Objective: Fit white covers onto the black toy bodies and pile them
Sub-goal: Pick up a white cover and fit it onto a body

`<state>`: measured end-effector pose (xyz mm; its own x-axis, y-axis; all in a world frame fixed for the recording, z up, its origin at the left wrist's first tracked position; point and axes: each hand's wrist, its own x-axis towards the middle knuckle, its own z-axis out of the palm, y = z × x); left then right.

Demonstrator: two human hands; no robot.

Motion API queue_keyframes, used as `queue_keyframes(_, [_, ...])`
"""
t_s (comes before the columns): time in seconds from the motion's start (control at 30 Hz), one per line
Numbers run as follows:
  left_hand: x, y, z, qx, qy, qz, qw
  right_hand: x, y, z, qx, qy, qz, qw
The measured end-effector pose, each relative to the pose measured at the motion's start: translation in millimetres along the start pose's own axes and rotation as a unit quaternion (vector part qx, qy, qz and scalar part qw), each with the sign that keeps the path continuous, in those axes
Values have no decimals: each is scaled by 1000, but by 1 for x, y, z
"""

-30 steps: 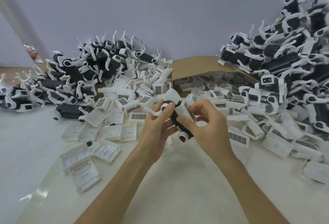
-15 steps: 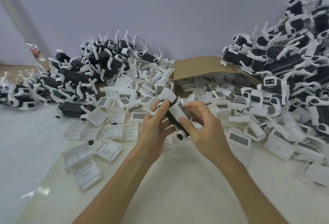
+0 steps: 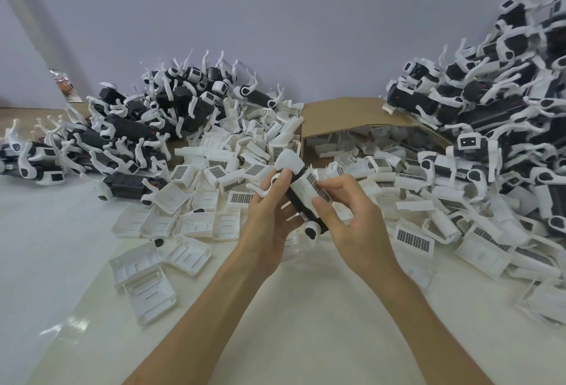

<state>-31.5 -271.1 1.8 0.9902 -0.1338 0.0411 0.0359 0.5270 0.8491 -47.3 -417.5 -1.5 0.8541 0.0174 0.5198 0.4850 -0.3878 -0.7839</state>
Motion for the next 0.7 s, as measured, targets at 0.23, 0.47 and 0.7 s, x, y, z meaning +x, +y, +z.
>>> queue_keyframes(0.23, [1,-1,-1,11,8,1,1000,0,0,2,11,-26,6,1000])
queue_keyframes(0.47, [1,-4,6,29,22,33,999,-4,-3,8,-26,36,-25,999])
queue_keyframes(0.7, [0,-5,5,15,15,48,999,-1,-1,6,-29,29,-36,999])
